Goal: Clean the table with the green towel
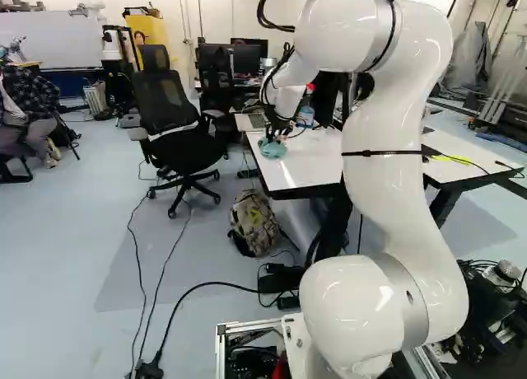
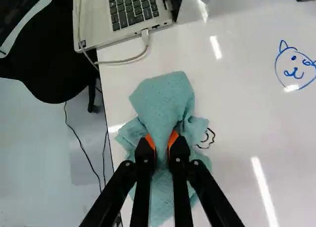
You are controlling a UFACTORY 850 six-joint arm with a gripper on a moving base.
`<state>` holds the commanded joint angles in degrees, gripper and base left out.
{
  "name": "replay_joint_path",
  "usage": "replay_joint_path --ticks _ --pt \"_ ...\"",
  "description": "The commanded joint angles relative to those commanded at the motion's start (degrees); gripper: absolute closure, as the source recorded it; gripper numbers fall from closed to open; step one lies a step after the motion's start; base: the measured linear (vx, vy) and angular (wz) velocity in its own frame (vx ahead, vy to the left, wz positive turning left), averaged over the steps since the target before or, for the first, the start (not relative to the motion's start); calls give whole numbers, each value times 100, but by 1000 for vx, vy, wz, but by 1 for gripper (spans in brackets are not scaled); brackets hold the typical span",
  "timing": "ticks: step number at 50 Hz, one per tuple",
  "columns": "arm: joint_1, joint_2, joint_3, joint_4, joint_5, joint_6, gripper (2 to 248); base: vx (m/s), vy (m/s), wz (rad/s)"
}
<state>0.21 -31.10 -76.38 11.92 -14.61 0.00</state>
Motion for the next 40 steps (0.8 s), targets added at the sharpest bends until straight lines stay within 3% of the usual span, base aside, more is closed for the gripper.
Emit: replay_joint_path --ticks 22,40 --pt "91 408 552 0 0 0 204 0 0 0" --pt "-121 623 836 0 0 0 204 0 0 0"
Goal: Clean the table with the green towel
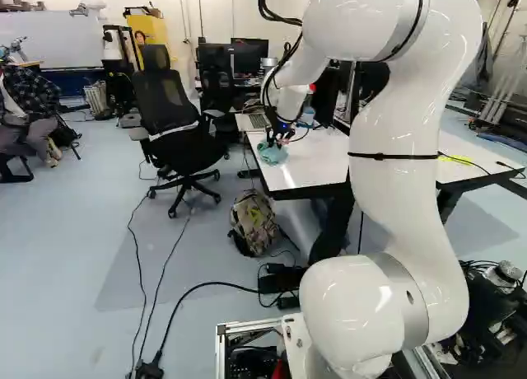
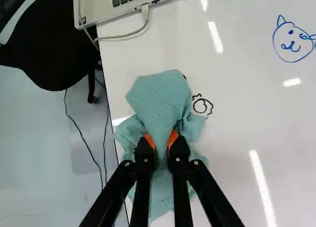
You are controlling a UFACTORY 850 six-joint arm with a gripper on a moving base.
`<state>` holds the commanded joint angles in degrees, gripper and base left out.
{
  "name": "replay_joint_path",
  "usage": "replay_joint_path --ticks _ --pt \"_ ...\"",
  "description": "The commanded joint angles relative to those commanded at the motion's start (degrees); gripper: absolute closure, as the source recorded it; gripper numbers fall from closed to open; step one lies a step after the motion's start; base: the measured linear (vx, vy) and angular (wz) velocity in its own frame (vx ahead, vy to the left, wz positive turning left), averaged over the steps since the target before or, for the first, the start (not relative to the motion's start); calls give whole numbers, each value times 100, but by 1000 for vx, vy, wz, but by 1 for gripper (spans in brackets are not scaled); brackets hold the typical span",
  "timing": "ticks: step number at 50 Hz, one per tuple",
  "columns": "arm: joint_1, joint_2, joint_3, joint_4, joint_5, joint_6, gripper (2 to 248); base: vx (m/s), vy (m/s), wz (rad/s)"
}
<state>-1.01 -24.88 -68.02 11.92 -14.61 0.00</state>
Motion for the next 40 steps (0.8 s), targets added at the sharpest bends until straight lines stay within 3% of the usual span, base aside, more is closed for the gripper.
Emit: replay_joint_path --ticks 24,40 --pt "-389 -151 -198 0 0 0 204 0 0 0" --pt "-428 -499 -665 0 0 0 204 0 0 0"
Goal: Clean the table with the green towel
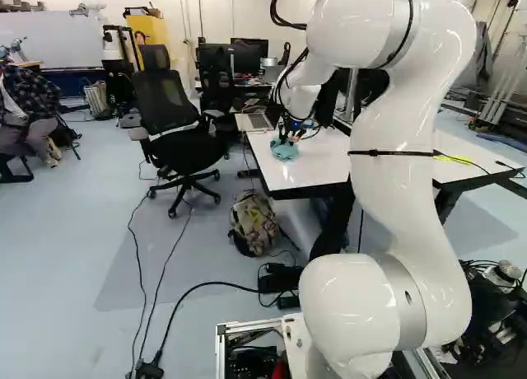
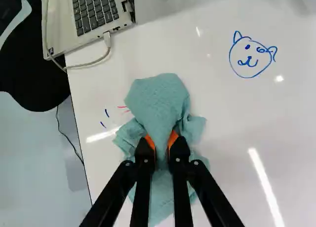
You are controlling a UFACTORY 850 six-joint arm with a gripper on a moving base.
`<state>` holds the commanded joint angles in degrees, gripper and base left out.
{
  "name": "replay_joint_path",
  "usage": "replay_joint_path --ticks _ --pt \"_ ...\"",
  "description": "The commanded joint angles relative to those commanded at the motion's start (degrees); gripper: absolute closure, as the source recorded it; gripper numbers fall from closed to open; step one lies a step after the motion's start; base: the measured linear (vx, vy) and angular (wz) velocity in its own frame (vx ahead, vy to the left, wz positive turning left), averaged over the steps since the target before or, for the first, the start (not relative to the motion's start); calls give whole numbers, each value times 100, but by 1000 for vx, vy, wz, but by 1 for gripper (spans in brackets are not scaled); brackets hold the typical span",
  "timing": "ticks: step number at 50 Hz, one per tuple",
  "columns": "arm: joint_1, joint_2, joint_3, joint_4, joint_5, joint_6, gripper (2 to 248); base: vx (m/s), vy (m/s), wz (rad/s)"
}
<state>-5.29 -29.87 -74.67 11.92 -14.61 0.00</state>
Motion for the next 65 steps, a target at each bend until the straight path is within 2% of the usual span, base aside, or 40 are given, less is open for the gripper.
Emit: replay_joint_path --ticks 18,29,51,65 --pt "40 -424 -582 0 0 0 204 0 0 0" --pt "157 -573 -791 0 0 0 204 0 0 0" --pt "488 -584 -806 0 0 0 204 0 0 0" --pt "674 -429 -590 0 0 0 204 0 0 0"
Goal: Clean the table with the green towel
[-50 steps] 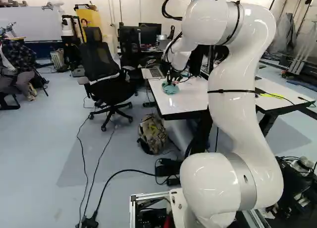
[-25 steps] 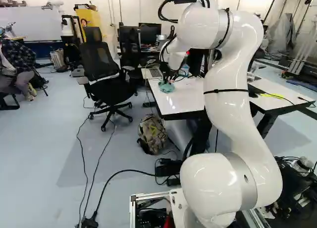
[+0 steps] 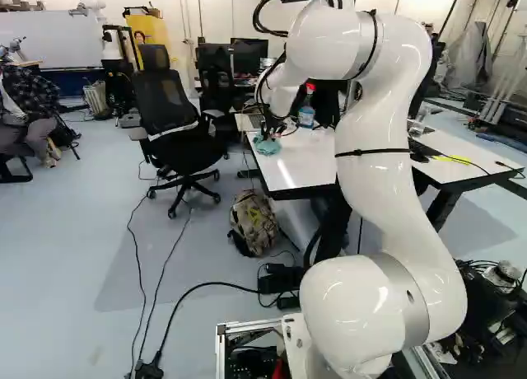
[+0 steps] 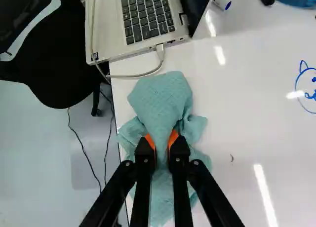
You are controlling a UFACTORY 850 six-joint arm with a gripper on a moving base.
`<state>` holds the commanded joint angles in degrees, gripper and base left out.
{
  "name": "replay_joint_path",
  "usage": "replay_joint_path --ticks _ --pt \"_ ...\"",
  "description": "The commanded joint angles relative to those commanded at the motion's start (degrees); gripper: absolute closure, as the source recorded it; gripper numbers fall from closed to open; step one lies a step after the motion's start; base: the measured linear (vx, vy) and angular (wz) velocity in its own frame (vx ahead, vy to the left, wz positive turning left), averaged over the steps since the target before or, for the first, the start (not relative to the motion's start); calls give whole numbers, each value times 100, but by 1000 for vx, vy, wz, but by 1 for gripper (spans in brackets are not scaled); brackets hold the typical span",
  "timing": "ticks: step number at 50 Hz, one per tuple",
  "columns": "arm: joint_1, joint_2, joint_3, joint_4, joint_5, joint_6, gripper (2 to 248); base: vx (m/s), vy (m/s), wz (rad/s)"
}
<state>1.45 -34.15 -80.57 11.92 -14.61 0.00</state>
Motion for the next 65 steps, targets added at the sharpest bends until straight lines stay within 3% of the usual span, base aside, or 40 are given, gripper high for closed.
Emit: replay_joint_path --ticks 32,65 --pt "-70 735 1002 0 0 0 204 0 0 0" --pt "-528 1267 1680 0 0 0 204 0 0 0"
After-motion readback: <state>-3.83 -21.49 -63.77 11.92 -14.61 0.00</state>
